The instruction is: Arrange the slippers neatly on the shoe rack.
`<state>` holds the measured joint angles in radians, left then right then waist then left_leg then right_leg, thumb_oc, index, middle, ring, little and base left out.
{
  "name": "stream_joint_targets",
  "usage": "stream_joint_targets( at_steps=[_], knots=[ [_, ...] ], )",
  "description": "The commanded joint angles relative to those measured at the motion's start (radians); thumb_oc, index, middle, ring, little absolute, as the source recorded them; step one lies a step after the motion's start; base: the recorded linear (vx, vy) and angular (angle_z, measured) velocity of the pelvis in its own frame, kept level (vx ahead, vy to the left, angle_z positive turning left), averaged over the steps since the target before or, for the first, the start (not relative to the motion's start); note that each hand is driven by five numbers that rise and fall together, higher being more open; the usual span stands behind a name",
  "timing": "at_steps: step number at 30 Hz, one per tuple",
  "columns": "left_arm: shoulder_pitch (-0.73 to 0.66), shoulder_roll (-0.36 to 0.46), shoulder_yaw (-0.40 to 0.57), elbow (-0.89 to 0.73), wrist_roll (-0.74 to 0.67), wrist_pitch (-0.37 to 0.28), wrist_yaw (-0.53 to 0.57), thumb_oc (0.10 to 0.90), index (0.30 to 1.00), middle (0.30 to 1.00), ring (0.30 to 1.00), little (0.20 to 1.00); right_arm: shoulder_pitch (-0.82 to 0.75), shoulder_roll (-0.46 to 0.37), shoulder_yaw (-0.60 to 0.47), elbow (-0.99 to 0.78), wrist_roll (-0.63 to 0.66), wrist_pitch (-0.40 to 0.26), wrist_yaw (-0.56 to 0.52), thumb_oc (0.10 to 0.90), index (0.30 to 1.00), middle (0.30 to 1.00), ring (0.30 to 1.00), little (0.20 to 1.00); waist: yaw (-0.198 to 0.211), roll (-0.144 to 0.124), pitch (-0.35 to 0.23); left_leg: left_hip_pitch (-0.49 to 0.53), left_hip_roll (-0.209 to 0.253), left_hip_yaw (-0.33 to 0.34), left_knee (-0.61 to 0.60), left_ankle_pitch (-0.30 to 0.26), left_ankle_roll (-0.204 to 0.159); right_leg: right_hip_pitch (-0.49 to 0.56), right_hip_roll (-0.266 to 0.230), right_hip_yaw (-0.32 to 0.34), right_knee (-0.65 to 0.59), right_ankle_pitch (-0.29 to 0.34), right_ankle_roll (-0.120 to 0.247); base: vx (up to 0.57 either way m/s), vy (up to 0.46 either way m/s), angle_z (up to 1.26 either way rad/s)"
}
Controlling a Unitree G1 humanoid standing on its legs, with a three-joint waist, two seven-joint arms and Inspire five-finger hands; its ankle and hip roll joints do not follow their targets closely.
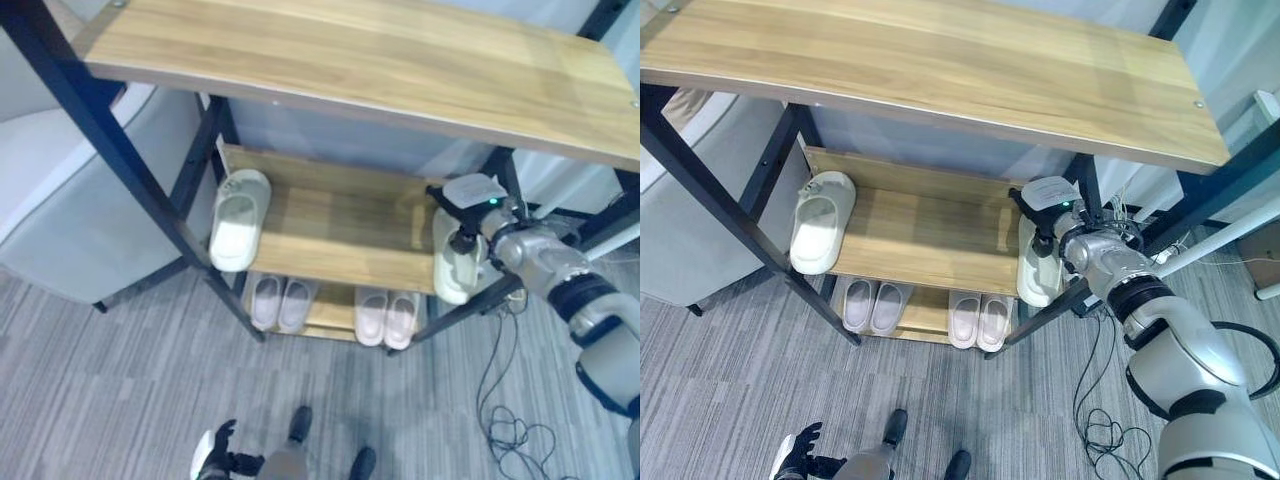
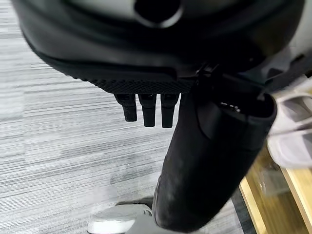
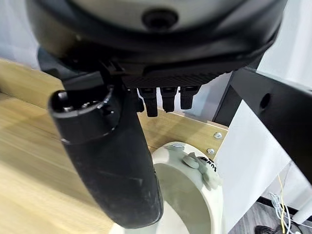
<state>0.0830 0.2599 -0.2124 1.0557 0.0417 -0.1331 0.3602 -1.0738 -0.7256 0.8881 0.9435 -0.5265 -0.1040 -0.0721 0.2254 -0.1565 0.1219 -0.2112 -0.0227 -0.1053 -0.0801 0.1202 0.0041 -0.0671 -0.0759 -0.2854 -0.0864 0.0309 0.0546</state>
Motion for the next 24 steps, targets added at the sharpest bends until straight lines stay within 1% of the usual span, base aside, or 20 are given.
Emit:
stream_joint_targets(
  at_steps=[1, 9, 10, 11, 12, 13, 15, 18, 23, 24],
  knots=[
    [-0.013, 0.014, -0.050, 0.028, -0.030, -0.038, 0.015, 0.800, 0.900, 0.900, 0.900, 0.900, -0.179, -0.048, 0.037, 0.055, 0.048, 0.030, -0.033, 0.800, 0.900, 0.900, 0.900, 0.900, 0.020, -0.003, -0.038, 0.013, 0.000, -0.031, -0.007, -0.046, -0.034, -0.018, -0.051, 0.054, 0.007, 0.021, 0.088, 0.01, 0.002, 0.03],
    [-0.008, 0.008, -0.053, 0.057, -0.047, -0.039, 0.004, 0.800, 0.900, 0.900, 0.900, 0.900, -0.171, -0.051, 0.035, 0.108, 0.067, 0.036, -0.016, 0.800, 0.900, 0.900, 0.900, 0.900, 0.039, -0.007, -0.032, -0.026, -0.001, -0.038, -0.007, -0.034, -0.039, -0.048, -0.052, 0.048, 0.000, 0.029, 0.090, 0.00, 0.000, 0.02],
    [-0.010, 0.007, -0.054, 0.051, -0.052, -0.039, 0.004, 0.800, 0.900, 0.900, 0.900, 0.900, -0.172, -0.056, 0.040, 0.107, 0.064, 0.036, -0.015, 0.595, 0.592, 0.592, 0.592, 0.592, 0.040, -0.006, -0.031, -0.029, -0.002, -0.039, -0.007, -0.033, -0.039, -0.050, -0.053, 0.047, -0.001, 0.029, 0.090, 0.00, 0.000, 0.00],
    [-0.010, 0.007, -0.054, 0.051, -0.052, -0.039, 0.004, 0.800, 0.900, 0.900, 0.900, 0.900, -0.173, -0.056, 0.040, 0.107, 0.064, 0.036, -0.015, 0.529, 0.493, 0.493, 0.493, 0.493, 0.040, -0.006, -0.031, -0.030, -0.002, -0.039, -0.007, -0.033, -0.039, -0.050, -0.053, 0.047, -0.001, 0.029, 0.090, 0.00, 0.000, 0.00],
    [-0.010, 0.007, -0.054, 0.045, -0.056, -0.039, 0.003, 0.800, 0.900, 0.900, 0.900, 0.900, -0.172, -0.062, 0.041, 0.099, 0.062, 0.036, -0.015, 0.529, 0.493, 0.493, 0.493, 0.493, 0.040, -0.006, -0.030, -0.032, -0.002, -0.040, -0.007, -0.033, -0.039, -0.052, -0.053, 0.047, -0.001, 0.029, 0.090, 0.00, 0.000, 0.00],
    [-0.013, 0.008, -0.055, 0.023, -0.057, -0.039, 0.003, 0.800, 0.900, 0.900, 0.900, 0.900, -0.169, -0.073, 0.042, 0.083, 0.059, 0.036, -0.018, 0.400, 0.300, 0.300, 0.300, 0.300, 0.040, -0.005, -0.030, -0.030, -0.002, -0.044, -0.007, -0.033, -0.039, -0.051, -0.053, 0.047, -0.001, 0.027, 0.089, 0.00, 0.000, 0.00],
    [-0.015, 0.009, -0.055, 0.016, -0.058, -0.038, 0.004, 0.800, 0.900, 0.900, 0.900, 0.900, -0.166, -0.079, 0.042, 0.062, 0.057, 0.034, -0.021, 0.400, 0.300, 0.300, 0.300, 0.300, 0.040, -0.005, -0.030, -0.028, -0.002, -0.045, -0.007, -0.034, -0.039, -0.049, -0.053, 0.048, -0.001, 0.026, 0.090, 0.00, 0.000, 0.00],
    [-0.027, 0.008, -0.045, 0.009, -0.054, -0.036, 0.009, 0.800, 0.900, 0.900, 0.900, 0.900, -0.161, -0.099, 0.036, -0.048, 0.042, 0.023, -0.039, 0.400, 0.300, 0.300, 0.300, 0.300, 0.035, -0.007, -0.028, -0.015, -0.001, -0.045, -0.007, -0.042, -0.037, -0.038, -0.052, 0.048, -0.001, 0.020, 0.089, 0.00, 0.000, 0.00],
    [-0.037, 0.003, -0.042, 0.011, -0.043, -0.036, 0.015, 0.800, 0.900, 0.900, 0.900, 0.900, -0.143, -0.126, 0.020, -0.185, 0.014, 0.006, -0.065, 0.400, 0.300, 0.300, 0.300, 0.300, 0.028, -0.009, -0.028, -0.004, 0.003, -0.041, -0.007, -0.049, -0.036, -0.034, -0.053, 0.051, -0.001, 0.017, 0.089, 0.00, 0.000, 0.00],
    [-0.038, 0.003, -0.042, 0.012, -0.043, -0.036, 0.015, 0.800, 0.900, 0.900, 0.900, 0.900, -0.142, -0.128, 0.018, -0.187, 0.013, 0.007, -0.064, 0.400, 0.300, 0.300, 0.300, 0.300, 0.028, -0.010, -0.027, -0.003, 0.003, -0.041, -0.007, -0.049, -0.036, -0.033, -0.053, 0.051, -0.001, 0.017, 0.089, 0.00, 0.000, 0.00]
  ],
)
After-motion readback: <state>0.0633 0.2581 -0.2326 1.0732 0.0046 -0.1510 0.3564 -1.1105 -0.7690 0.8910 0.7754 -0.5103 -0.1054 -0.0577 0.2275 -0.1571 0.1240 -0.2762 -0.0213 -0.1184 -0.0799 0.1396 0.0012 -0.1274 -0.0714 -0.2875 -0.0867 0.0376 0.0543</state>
